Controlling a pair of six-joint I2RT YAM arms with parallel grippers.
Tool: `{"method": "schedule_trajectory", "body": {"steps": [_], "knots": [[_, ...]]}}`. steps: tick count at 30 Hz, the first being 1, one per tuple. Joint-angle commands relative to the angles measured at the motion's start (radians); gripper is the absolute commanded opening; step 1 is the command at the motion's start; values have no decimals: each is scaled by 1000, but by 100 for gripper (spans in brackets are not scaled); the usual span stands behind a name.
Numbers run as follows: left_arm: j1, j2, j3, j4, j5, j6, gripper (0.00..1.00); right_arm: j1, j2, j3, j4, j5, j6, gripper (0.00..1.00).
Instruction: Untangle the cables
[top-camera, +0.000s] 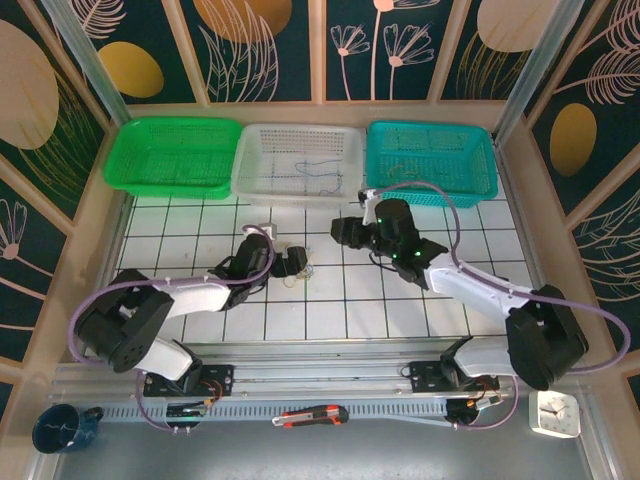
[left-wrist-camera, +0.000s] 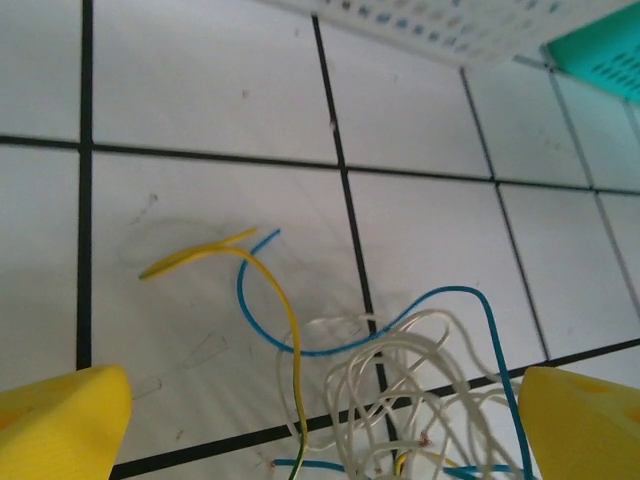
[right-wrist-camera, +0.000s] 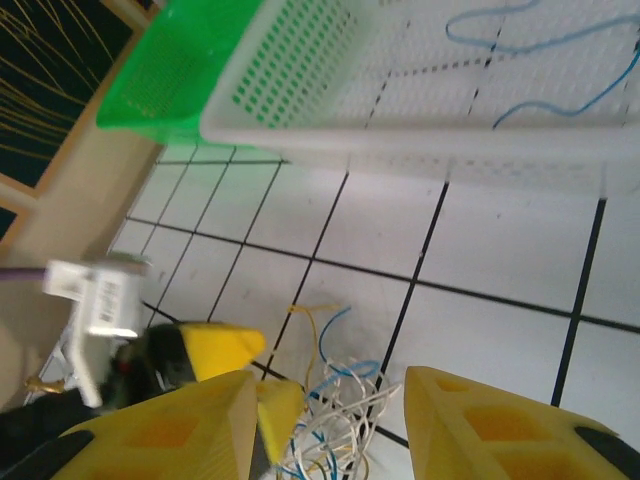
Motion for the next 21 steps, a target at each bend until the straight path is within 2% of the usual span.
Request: {"method": "schedule_trajectory", "body": {"steps": [1,7,21], "knots": [[-46,47,43,-45,21,37,99,-6,-39,7,-41,63,-30,43],[-160,127,132,-139,-52,75,99,-15,-41,7,-40,73,-25,42],[-152,-66,143,-162,-96,54,99,-16,-12,8,-44,67,-20,42]]}}
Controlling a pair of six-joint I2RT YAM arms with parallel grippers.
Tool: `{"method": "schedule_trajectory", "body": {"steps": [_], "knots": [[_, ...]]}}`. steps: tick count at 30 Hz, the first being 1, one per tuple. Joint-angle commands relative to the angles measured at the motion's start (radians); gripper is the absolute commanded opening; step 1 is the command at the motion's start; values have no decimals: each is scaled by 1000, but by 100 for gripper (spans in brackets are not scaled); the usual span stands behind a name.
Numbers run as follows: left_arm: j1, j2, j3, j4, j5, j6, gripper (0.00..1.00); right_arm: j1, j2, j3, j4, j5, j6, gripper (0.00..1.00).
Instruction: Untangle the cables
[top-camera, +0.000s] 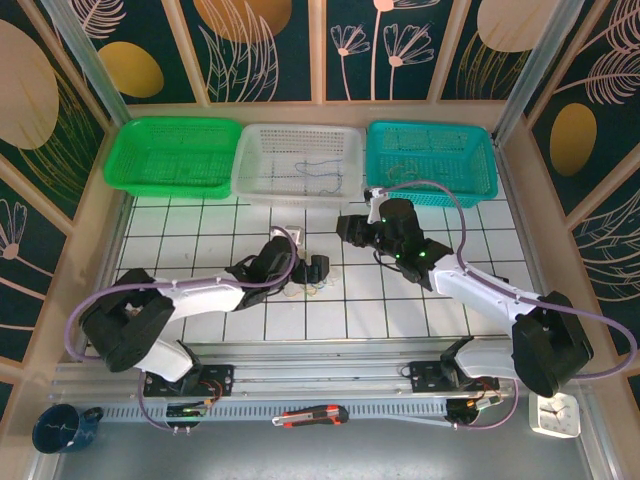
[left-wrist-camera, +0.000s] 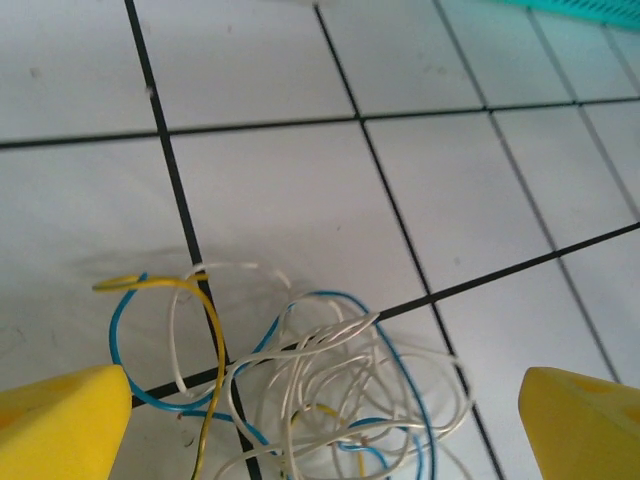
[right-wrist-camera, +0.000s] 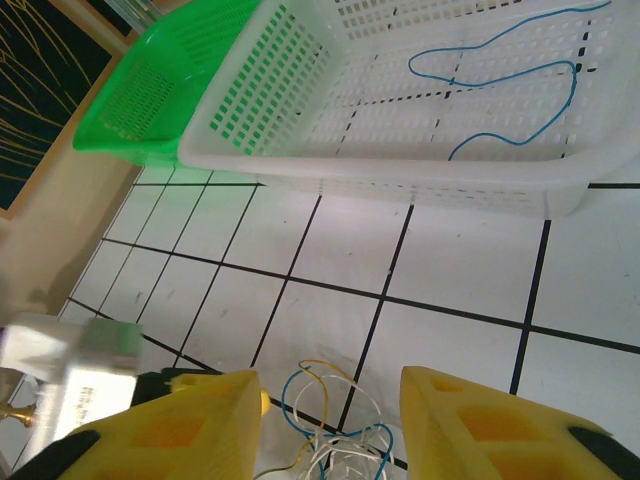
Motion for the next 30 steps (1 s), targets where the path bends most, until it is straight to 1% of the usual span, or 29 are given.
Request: {"method": "schedule_trajectory", "body": {"steps": [1,3,6,9,12,16,17,19,21,24,27,30], "knots": [[22,-59,22,-44,-51,8,99,-3,16,8,-11,17,-4,42],[71,-99,6,-40,-44,-6,99,-2,23,10,-18,16,-5,42],[177,-148,-44,4,25,-55,99,-3,32,13,-25,10,-11,43],[247,-178,-74,29,65,-81,99,4,55,26,-39,2,-28,43],[277,-165,-78,37,105,-84,99,15,84,46,-58,3,-42,44],[290,-108,-84,61,166,-87,99,34,112,55,-44,-12,-32,44],[291,-91,-89,71,180,-90,97,43,121,58,-40,-13,-27,44],[291,-61,-99,86,205,-91,89,69,143,66,-34,-15,-22,44],[291,-35,-102,90,221,-84,79,101,168,73,-26,-15,-16,43],[291,-4,-94,77,231,-69,69,145,205,80,-1,-29,0,38],[291,14,-78,60,244,-58,61,180,244,91,23,-38,15,32],[290,6,-78,48,253,-61,59,206,267,96,35,-44,23,26]]}}
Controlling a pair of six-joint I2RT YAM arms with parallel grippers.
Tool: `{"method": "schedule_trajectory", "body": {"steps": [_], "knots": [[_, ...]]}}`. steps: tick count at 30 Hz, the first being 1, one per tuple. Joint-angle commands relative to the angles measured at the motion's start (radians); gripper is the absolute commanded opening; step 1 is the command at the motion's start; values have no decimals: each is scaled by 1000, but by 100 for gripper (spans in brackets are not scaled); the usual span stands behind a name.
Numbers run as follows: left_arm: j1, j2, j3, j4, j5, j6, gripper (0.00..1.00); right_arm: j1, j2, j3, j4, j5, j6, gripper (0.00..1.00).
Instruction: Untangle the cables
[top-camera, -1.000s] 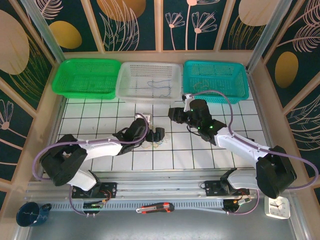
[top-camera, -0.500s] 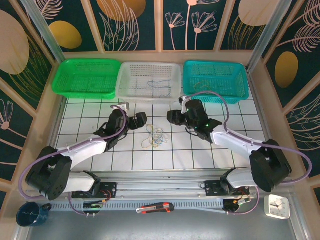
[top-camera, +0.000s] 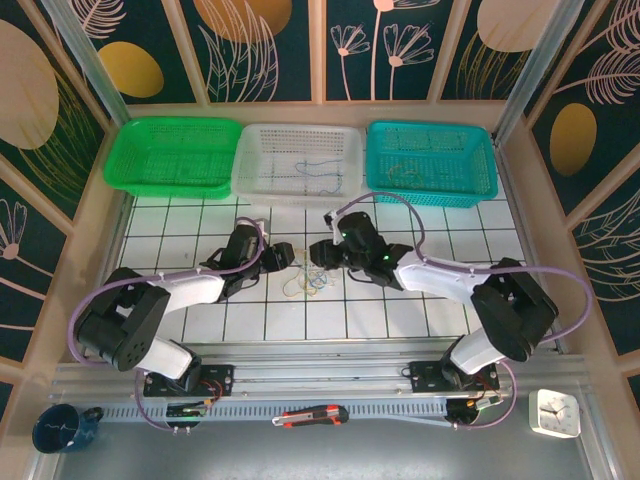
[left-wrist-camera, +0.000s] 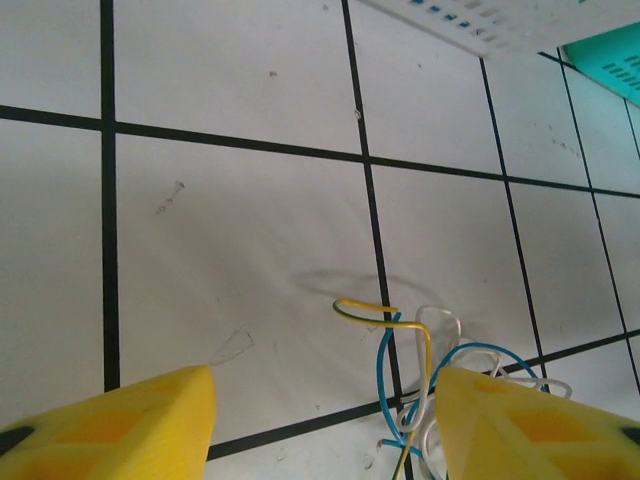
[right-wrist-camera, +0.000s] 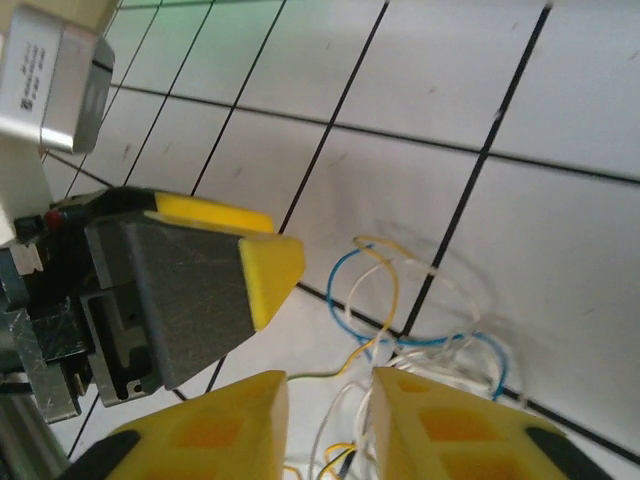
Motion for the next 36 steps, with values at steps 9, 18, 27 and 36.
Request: {"method": "schedule_trajectory", "body": {"steps": [9,18,27,36], "knots": [[7,-110,-60,-27,3,-22,76,129,27,60,-40,14,-68,26],[7,-128,-81,-2,-6,-44,81,166,63,80,-96,93,-111,28],[7,-155,-104,-27,10,-40,67,88,152,7,6,71,-96,25],[0,-139,-83,-33,99,-25,65,-82,122,-71,6,107,-123,19]]}}
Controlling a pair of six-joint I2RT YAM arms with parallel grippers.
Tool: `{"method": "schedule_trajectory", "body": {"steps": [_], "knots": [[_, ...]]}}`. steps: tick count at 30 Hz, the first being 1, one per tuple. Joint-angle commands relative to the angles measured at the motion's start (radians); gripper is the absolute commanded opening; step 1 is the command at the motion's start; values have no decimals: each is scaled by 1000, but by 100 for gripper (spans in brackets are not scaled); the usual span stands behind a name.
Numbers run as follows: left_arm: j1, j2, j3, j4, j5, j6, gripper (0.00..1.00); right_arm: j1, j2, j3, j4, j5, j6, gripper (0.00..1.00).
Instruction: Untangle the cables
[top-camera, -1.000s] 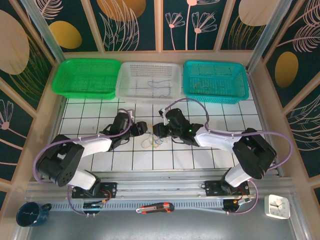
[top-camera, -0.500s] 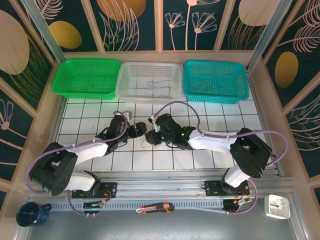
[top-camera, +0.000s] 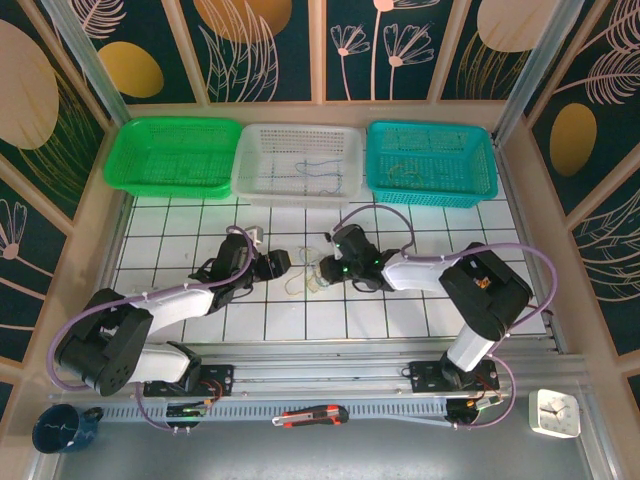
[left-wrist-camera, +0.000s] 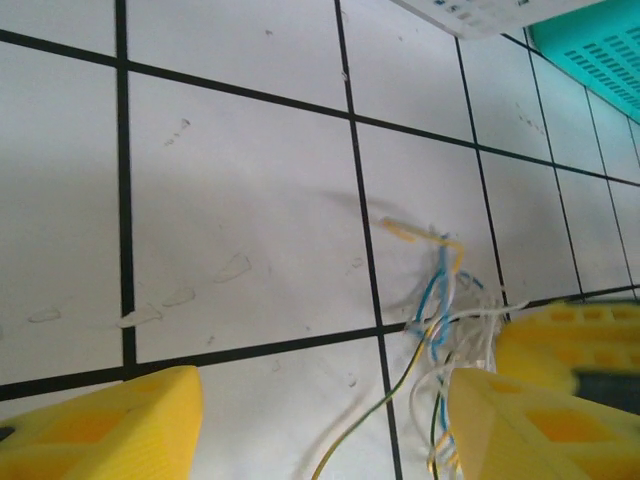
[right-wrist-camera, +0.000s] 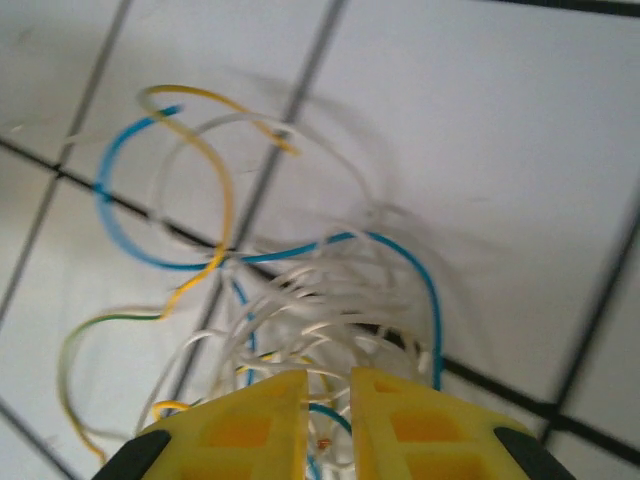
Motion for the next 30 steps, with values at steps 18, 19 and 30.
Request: {"method": "schedule_trajectory", "body": {"steps": [18,19,30], "knots": [[-163,179,190,-159,-71,114,56,-63,-191,-17,-34,5,-6,20],[-168,187,203,-175,-85,121,55,-63,-194,-18,-32,1,-3,20],[-186,259,279,-253,-205,177,45,-48,-132,-15,22,-36,28,19]]}}
